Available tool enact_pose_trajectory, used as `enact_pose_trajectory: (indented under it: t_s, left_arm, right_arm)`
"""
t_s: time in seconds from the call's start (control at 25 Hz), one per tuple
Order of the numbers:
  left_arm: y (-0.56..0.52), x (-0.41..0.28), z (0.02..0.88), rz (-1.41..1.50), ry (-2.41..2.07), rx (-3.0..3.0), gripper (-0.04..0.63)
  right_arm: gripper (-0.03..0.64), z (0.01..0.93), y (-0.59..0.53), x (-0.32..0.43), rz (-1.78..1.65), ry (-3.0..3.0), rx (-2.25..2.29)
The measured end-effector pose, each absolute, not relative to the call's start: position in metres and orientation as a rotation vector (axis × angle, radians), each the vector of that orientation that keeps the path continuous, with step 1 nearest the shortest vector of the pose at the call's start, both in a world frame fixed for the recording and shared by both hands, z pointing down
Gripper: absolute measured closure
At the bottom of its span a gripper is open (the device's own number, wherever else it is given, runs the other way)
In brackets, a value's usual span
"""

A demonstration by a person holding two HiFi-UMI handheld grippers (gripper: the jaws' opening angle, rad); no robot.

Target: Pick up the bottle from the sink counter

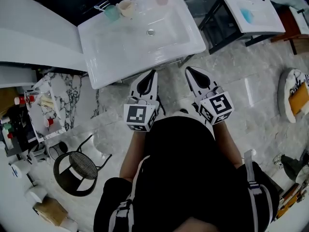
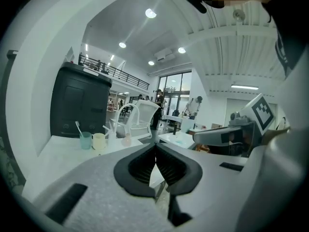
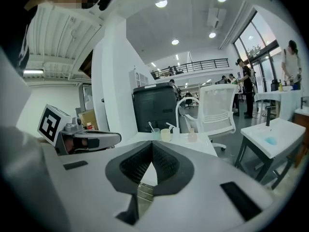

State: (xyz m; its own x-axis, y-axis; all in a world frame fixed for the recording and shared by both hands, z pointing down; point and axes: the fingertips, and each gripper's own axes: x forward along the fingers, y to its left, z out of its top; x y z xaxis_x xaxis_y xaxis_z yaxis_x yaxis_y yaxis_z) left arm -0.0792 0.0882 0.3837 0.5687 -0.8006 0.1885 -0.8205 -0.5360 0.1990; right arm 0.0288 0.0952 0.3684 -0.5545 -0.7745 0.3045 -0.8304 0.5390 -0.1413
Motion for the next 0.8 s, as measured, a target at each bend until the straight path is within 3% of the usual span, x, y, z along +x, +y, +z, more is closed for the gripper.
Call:
enact_pose_trajectory:
  t_s: [0.8]
  left_arm:
    - [0.042, -0.119, 0.418, 0.158, -1.105, 2.479, 0.575]
  right_arm:
    - [0.612, 0.388, 0.060, -0.024, 0.452, -2.463, 1.413]
